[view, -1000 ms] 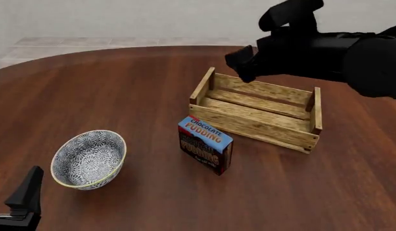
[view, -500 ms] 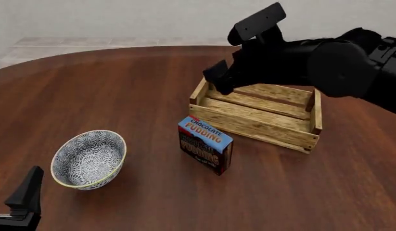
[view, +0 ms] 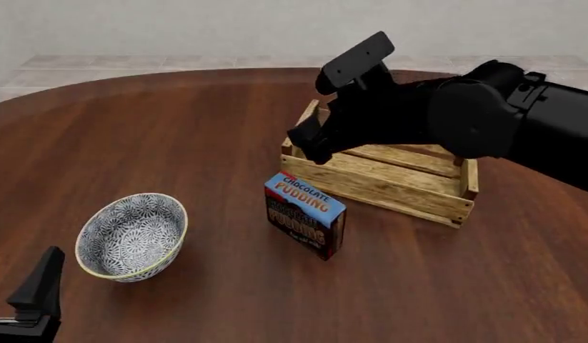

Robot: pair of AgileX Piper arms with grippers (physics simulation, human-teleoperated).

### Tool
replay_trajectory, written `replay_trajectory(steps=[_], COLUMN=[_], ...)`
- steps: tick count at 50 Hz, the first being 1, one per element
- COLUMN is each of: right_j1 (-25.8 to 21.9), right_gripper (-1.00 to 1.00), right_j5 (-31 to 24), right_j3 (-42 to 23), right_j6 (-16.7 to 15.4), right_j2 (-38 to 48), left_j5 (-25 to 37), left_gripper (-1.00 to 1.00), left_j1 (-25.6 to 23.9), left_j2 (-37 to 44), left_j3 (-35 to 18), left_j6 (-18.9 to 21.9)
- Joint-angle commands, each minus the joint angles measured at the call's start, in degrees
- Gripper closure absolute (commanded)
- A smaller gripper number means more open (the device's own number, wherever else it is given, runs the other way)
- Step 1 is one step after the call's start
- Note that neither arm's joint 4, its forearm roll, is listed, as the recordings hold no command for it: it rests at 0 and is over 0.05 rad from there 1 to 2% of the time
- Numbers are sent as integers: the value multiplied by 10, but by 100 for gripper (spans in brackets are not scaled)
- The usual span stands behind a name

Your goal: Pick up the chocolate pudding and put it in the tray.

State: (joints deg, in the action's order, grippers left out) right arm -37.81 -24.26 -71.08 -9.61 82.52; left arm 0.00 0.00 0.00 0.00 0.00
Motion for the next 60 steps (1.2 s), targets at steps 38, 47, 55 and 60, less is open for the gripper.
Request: replay_trajectory(steps=[38,47,55,60], right_j1=[-5,-4,-4,-7], right_gripper=[-100,-100,-100,-100], right_j5=[-15,-5,2,11], right_j3=[13,27,40,52], right_j6=[-57,-48,-49,-46], right_j2=[55,61,64,66], left_j5=[0,0,0,0], left_gripper=[-100,-100,-100,-100], left_j1=[0,0,0,0], left_j2=[0,0,0,0], left_j3=[0,0,0,0], left_j6=[0,0,0,0])
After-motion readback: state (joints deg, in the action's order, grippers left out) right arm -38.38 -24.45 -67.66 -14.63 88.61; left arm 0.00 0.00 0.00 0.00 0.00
